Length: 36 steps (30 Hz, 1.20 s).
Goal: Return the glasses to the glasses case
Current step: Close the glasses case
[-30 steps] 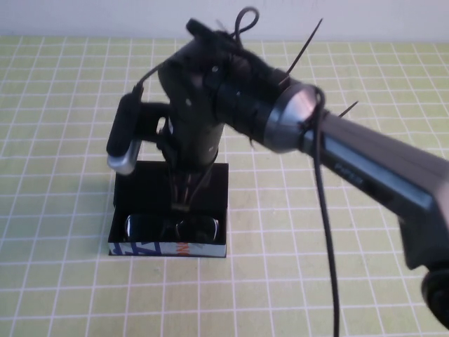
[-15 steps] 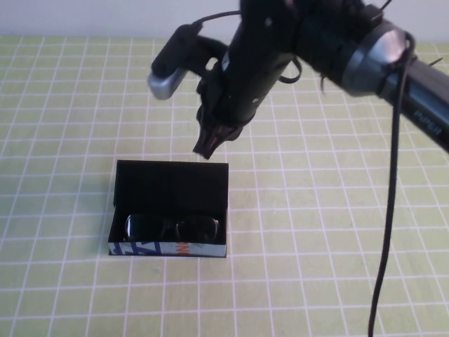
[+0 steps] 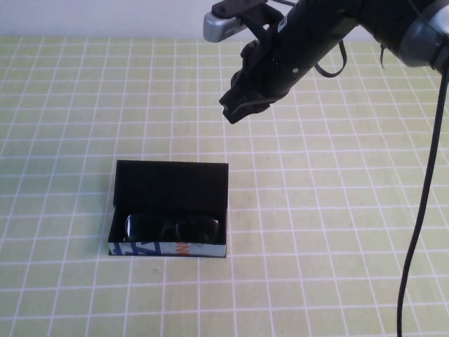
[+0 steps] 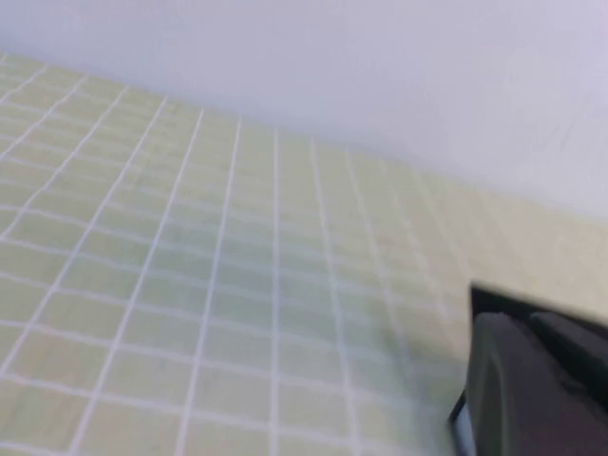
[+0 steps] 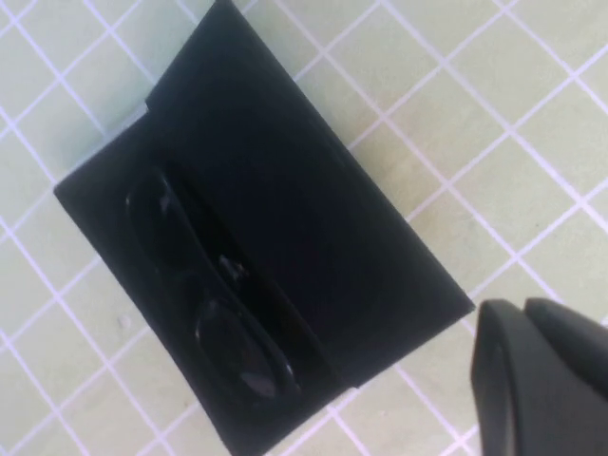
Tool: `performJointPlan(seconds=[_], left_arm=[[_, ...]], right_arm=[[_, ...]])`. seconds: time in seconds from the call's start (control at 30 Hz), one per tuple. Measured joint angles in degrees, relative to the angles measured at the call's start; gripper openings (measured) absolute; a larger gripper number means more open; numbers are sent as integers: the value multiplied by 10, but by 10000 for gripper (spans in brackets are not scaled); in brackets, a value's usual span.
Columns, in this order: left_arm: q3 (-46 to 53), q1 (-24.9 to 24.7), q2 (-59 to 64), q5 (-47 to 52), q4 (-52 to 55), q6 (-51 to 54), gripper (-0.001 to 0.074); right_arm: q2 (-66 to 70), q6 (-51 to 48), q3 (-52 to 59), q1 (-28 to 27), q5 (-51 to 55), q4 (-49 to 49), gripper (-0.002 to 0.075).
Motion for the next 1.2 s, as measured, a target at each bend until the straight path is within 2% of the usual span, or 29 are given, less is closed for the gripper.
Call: performJointPlan(seconds=[0.2, 0.37, 0.57, 0.7, 0.83, 1.03, 1.2], left_arm=[[0, 0, 0, -31, -21, -83, -2], [-56, -26, 61, 52, -43, -108, -2], [-139, -100, 233, 157, -65, -76, -2], [-178, -151, 369, 170, -127, 28, -2], [-213, -170, 479, 201, -243, 169, -2], [-264, -164, 599, 246, -408, 385, -2], [-281, -109, 667, 275, -525, 541, -2]], right_arm=[[10, 24, 0, 0, 1, 6, -11], [25, 31, 0, 0, 1, 6, -11], [41, 32, 0, 0, 1, 7, -11], [50, 33, 1, 0, 1, 7, -11], [53, 33, 1, 0, 1, 7, -11], [53, 33, 1, 0, 1, 7, -11], [53, 33, 1, 0, 1, 7, -11]])
